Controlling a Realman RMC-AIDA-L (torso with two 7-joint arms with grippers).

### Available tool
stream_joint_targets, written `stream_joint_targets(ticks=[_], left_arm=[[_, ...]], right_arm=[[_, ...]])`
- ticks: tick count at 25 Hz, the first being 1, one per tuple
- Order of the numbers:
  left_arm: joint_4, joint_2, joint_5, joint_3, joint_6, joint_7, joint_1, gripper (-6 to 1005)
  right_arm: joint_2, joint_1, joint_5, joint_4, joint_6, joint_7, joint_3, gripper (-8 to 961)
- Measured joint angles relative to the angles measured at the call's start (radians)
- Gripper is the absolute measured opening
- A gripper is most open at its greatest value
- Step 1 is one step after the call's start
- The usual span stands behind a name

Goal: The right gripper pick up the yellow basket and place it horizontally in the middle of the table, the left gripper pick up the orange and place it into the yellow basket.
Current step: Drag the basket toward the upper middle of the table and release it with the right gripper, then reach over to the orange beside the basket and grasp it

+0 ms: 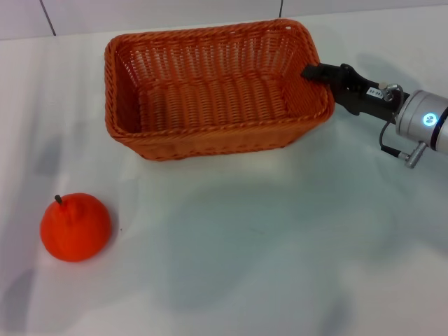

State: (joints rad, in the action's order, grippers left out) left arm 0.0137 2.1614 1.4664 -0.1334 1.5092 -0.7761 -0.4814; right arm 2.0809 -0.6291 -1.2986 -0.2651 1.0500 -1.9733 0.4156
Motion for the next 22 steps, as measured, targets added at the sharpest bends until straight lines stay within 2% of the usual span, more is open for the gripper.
stream_joint_targets(ticks=[5,10,15,17,18,19,20,21,22], left_arm=[[0.000,0.001,0.000,0.000,0.000,-0.001,0.005,825],[0.004,-0.001,0.001,0.003,0.000,-0.006,0.010,824],[0.007,-0.002,0.003,0.012,0.001,-0.006,0.012,796],[0.035,-0.005,0.005,0.081,0.013,-0.031,0.017,781],[0.035,-0.005,0.005,0.081,0.013,-0.031,0.017,774],[0.074,-0.007,0.007,0.147,0.023,-0.065,0.022,767],[0.074,-0.007,0.007,0.147,0.023,-0.065,0.022,760],[0.121,-0.007,0.012,0.216,0.032,-0.105,0.028,753],[0.206,-0.007,0.030,0.327,0.047,-0.167,0.042,746]], right_arm=[[0.000,0.018,-0.006,0.001,0.021,0.005,-0.011,364],[-0.006,0.056,-0.051,-0.031,0.093,0.025,-0.015,509],[-0.021,0.095,-0.095,-0.079,0.176,0.032,-0.023,567],[-0.029,0.111,-0.115,-0.097,0.197,0.033,-0.028,590],[-0.033,0.121,-0.130,-0.108,0.208,0.037,-0.032,602],[-0.036,0.132,-0.152,-0.119,0.223,0.048,-0.040,614],[-0.040,0.145,-0.172,-0.129,0.240,0.062,-0.050,625],[-0.045,0.153,-0.188,-0.139,0.257,0.075,-0.060,637],[-0.050,0.161,-0.200,-0.149,0.271,0.086,-0.072,637]])
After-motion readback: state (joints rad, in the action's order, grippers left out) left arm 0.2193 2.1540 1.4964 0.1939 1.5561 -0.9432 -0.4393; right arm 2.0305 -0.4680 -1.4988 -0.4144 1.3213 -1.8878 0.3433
